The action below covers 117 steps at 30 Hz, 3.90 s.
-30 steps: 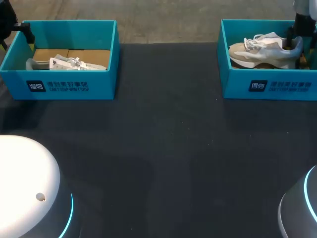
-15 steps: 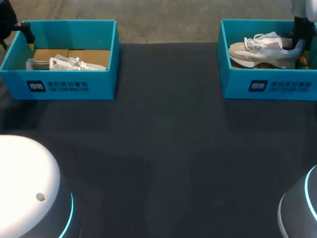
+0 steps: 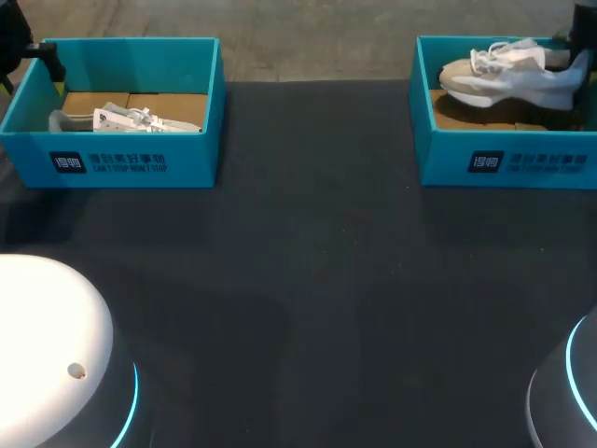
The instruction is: Take the shoe out of the shoebox, open the shoe tongue, remove and reinsert the insole, then place the shoe into the shoebox
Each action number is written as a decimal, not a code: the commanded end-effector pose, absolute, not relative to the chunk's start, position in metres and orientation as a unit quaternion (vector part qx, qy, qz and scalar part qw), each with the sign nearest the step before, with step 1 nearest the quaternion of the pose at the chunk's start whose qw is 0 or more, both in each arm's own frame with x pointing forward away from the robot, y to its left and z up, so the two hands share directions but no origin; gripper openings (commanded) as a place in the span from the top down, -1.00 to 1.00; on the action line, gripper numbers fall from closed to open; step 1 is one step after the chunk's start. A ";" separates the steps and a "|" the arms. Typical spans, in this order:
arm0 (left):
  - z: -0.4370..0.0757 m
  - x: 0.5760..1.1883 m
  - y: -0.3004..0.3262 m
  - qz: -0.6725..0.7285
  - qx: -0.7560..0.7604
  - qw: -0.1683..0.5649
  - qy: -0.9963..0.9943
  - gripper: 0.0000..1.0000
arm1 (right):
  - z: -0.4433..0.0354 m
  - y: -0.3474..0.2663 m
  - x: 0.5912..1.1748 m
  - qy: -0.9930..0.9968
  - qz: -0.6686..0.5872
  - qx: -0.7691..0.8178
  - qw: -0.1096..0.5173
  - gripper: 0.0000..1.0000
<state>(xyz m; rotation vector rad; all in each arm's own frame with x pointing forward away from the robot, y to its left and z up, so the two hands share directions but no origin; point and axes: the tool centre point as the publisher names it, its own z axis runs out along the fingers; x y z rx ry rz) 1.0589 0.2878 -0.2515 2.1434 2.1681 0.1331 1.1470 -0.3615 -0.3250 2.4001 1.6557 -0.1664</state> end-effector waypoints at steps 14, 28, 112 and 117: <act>-0.252 1.059 0.288 0.044 0.702 0.045 0.710 -1.00 | -0.179 -0.327 1.111 0.603 -0.018 0.780 0.169 1.00; -0.252 1.059 0.288 0.044 0.702 0.045 0.710 -1.00 | -0.159 -0.315 1.109 0.612 -0.006 0.772 0.172 1.00; -0.252 1.059 0.288 0.044 0.702 0.045 0.710 -1.00 | -0.196 0.046 0.753 0.685 -0.066 0.709 0.157 1.00; -0.252 1.059 0.288 0.044 0.702 0.045 0.710 -1.00 | -0.196 0.046 0.753 0.685 -0.066 0.709 0.157 1.00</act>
